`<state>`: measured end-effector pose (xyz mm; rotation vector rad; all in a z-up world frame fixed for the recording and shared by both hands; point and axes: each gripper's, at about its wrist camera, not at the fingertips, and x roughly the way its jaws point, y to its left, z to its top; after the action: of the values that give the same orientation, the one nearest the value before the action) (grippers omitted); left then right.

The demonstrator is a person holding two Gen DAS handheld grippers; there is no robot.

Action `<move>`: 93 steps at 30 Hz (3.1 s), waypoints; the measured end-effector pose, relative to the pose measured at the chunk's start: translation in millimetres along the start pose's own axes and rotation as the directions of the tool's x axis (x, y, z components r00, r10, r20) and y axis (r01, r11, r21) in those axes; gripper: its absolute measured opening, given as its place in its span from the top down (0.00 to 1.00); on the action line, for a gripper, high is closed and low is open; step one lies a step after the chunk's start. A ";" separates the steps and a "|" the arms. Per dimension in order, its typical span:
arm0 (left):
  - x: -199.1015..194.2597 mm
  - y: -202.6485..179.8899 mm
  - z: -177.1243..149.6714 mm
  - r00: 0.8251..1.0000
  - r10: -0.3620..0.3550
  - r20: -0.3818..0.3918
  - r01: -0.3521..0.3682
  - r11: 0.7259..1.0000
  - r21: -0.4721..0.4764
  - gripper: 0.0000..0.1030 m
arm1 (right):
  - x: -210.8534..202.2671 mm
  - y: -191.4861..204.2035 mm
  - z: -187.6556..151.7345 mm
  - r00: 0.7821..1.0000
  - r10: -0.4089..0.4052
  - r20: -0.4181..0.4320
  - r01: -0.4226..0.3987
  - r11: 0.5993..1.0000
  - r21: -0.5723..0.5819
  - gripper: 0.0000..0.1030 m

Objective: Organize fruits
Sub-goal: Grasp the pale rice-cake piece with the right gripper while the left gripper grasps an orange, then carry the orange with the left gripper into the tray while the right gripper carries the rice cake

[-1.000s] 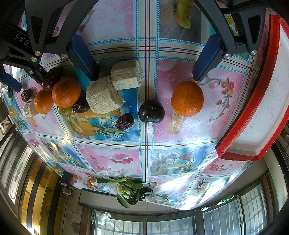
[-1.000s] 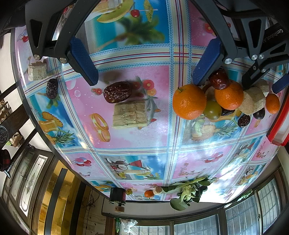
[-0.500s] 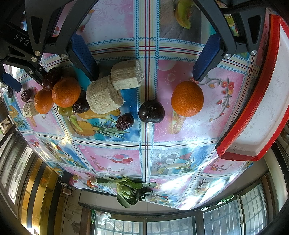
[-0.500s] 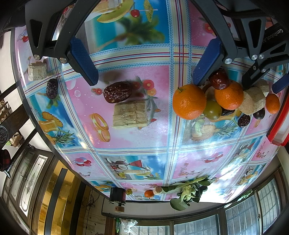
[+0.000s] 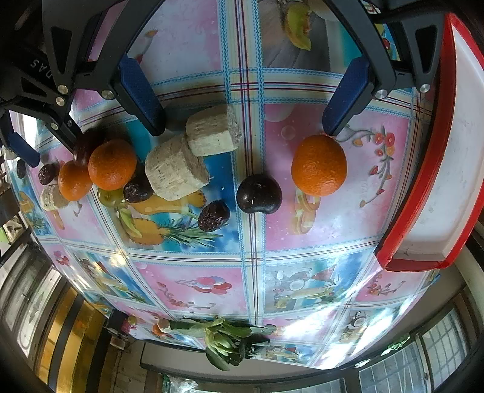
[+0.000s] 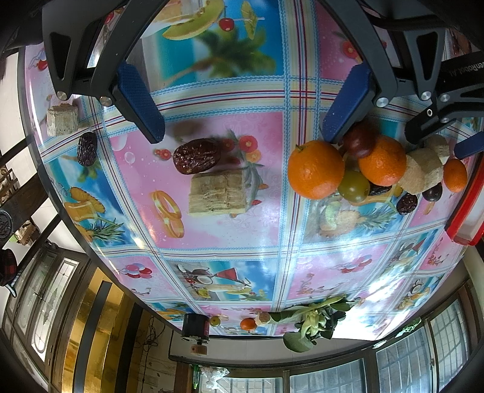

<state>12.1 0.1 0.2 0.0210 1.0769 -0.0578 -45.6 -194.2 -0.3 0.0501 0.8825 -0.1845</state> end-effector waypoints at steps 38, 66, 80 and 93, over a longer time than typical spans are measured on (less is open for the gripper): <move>-70.7 47.6 -20.9 0.915 -0.402 0.020 0.368 0.856 0.363 0.10 | -77.5 -135.6 -21.3 0.994 -0.099 0.035 0.084 0.949 0.305 0.33; -12.0 61.6 18.0 0.949 -0.303 -0.093 0.314 0.866 0.389 0.49 | -35.7 -119.0 -28.2 0.990 -0.133 -0.038 0.138 0.973 0.186 0.72; -10.3 60.2 19.9 0.972 -0.230 -0.051 0.234 0.908 0.349 0.70 | -38.9 -119.3 -28.8 0.994 -0.101 -0.035 0.105 0.979 0.174 0.72; -74.9 84.8 3.9 0.990 -0.124 0.073 0.113 0.985 0.133 0.70 | -100.5 -39.7 -22.3 0.996 0.081 0.041 -0.081 0.997 -0.008 0.71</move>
<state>-15.0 87.3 67.1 0.0698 0.9914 -0.2335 -132.2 -216.5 64.3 0.0760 0.8380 -0.1066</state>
